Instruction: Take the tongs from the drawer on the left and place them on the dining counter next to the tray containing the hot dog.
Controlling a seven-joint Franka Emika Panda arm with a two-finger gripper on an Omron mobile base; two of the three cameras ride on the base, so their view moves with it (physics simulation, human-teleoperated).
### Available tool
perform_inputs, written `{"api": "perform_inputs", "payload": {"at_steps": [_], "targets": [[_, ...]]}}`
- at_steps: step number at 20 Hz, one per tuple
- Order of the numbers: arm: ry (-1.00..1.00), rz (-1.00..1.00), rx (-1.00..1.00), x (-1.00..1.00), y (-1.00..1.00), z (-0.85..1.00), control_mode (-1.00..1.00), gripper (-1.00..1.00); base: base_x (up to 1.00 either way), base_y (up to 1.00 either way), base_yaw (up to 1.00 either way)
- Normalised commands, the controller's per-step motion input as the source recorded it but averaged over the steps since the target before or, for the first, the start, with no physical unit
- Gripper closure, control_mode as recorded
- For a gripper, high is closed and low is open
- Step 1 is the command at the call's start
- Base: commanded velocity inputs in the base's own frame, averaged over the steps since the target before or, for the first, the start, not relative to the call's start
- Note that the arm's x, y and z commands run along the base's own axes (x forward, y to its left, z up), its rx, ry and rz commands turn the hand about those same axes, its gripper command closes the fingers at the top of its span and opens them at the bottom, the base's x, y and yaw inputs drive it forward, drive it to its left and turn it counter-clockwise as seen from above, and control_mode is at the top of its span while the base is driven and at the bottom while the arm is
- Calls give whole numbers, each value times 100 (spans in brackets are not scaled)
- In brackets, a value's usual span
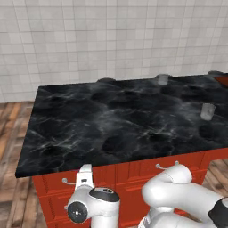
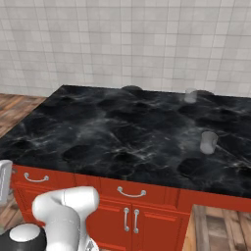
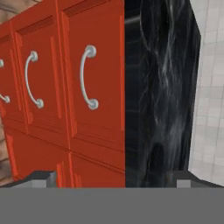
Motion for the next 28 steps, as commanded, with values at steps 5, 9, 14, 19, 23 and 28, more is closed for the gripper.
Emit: {"api": "perform_inputs", "payload": {"at_steps": [5,9,14,19,23,28], "targets": [[-9,2,-6,0,4,-28,-100,-100,0,0,0],[-7,0,-2,0,1,-20,-100,-100,0,0,0],[-1,0,0,0,9,-19,-100,-100,0,0,0],[0,0,0,6,4,-16,-100,-100,0,0,0],[0,0,0,11,0,-17,-100,-100,0,0,0],[0,0,0,17,0,-13,-100,-100,0,0,0]]}}
